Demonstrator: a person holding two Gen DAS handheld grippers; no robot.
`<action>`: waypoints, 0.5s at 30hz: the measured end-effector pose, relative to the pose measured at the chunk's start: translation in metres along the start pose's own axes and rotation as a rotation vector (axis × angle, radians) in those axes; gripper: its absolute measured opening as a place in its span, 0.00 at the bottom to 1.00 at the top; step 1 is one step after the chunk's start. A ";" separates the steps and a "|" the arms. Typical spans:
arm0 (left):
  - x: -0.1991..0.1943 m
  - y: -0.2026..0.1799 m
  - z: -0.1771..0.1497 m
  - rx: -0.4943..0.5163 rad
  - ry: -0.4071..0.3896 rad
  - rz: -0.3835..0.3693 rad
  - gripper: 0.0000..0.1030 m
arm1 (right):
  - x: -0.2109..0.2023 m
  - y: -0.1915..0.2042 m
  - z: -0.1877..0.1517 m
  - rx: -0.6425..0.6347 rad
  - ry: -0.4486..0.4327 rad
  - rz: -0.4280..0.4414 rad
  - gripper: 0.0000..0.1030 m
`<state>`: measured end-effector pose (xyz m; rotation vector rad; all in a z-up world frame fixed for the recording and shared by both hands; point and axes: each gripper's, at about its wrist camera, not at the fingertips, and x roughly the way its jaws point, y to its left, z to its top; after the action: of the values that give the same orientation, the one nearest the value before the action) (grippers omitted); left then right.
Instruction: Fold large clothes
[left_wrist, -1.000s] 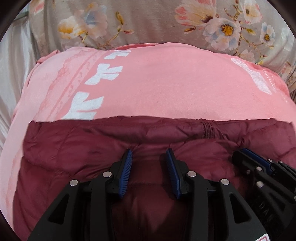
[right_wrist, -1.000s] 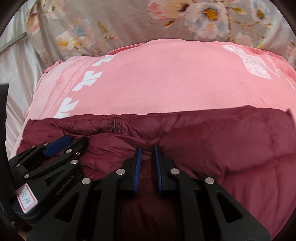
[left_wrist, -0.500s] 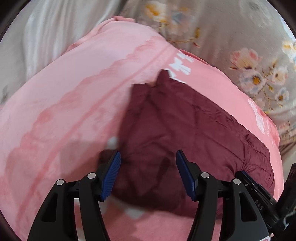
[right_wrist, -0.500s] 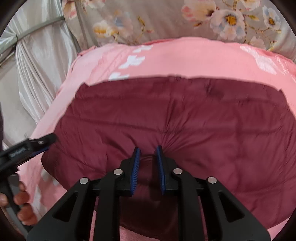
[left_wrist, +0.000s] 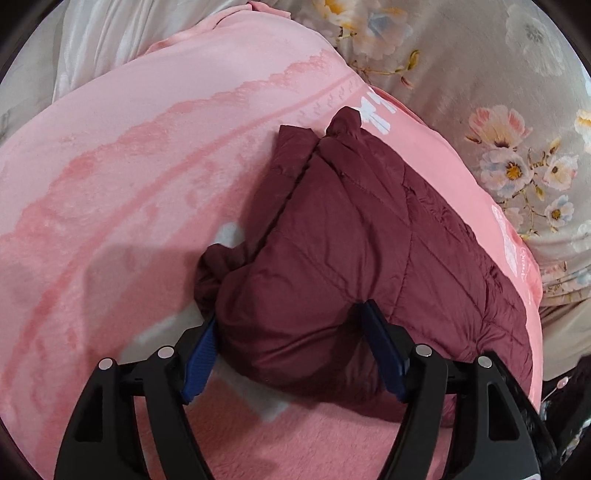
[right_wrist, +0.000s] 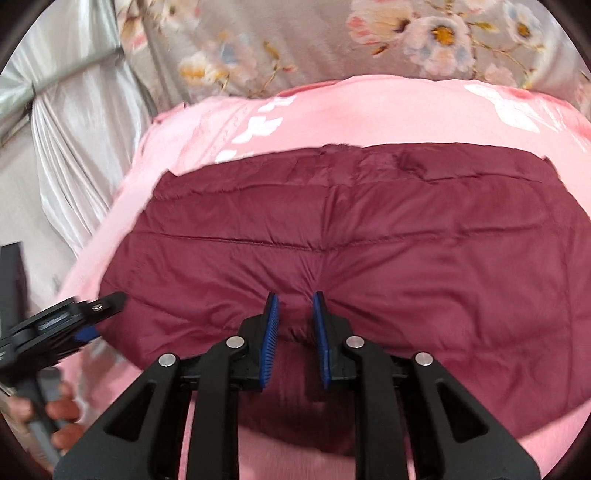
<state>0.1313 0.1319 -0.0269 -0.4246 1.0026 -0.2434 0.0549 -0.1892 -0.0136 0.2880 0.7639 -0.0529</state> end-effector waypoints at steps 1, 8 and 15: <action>0.001 0.000 0.001 -0.008 0.002 -0.005 0.68 | -0.005 -0.003 -0.004 0.007 0.001 -0.008 0.17; -0.007 0.010 0.008 -0.114 0.010 -0.051 0.68 | -0.011 -0.014 -0.026 0.037 0.031 -0.024 0.17; -0.015 0.038 0.006 -0.198 0.057 -0.066 0.68 | -0.003 -0.012 -0.032 0.015 0.024 -0.039 0.17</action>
<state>0.1286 0.1730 -0.0300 -0.6349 1.0743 -0.2175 0.0294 -0.1925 -0.0365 0.2885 0.7931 -0.0921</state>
